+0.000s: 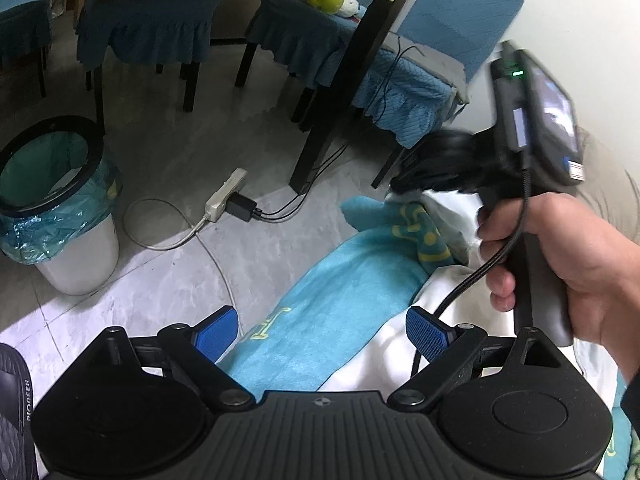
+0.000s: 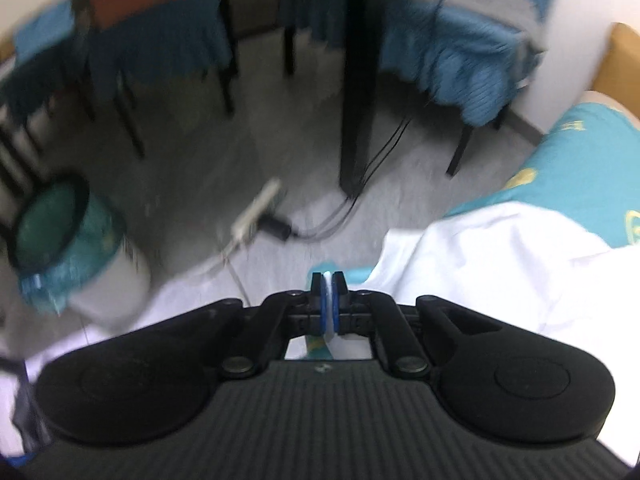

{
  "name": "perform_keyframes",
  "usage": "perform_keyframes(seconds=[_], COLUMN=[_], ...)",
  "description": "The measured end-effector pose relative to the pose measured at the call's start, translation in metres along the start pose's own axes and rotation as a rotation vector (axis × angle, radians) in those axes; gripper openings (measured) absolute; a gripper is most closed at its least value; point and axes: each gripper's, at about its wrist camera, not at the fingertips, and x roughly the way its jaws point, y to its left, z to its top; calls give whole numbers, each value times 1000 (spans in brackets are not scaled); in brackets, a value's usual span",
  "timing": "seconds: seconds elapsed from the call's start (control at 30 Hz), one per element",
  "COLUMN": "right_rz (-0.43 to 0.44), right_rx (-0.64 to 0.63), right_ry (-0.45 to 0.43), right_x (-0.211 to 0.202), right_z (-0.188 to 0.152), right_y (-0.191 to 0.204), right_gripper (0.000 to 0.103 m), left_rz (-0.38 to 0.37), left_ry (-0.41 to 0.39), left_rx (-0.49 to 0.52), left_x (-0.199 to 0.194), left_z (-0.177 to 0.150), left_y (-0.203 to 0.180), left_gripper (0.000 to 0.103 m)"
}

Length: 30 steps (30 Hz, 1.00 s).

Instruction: Fold clothes

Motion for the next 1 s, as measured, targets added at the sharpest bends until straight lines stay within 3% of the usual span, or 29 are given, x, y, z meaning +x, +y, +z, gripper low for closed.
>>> perform_keyframes(seconds=[0.1,0.27,0.43,0.6,0.77,0.8,0.83,0.9,1.0], right_rz=[-46,-148,-310,-483,-547,-548,-556,-592,-522], right_rx=[67,229,473,733,798,787,759,650,428], right_ry=[-139,-347,-543,-558,-381,-354,-341,-365,-393], right_x=[-38,-110,-187,-229,-229,-226,-221,-222,-210], right_z=[-6,-25,-83,-188,-265,-270,-269,-271,-246], right_y=[-16,-55,-121,-185,-216,-218,-215,-200,-179], right_gripper=[5,5,5,7,11,21,49,74,73], left_rz=[-24,-89,-113,-126,-133,-132,-130,-126,-121], left_ry=[-33,-167,-226,-208,-169,-165,-161,-152,-139], left_rx=[-9,47,101,144,228,234,238,246,263], left_x=[-5,-26,-35,-31,-27,-26,-24,-20,-14], left_z=[-3,-6,-10,-11,-19,-20,-21,-22,-25], left_y=[-1,-11,-22,-36,-48,-49,-50,-53,-56], left_gripper=[93,93,93,93,93,93,93,93,93])
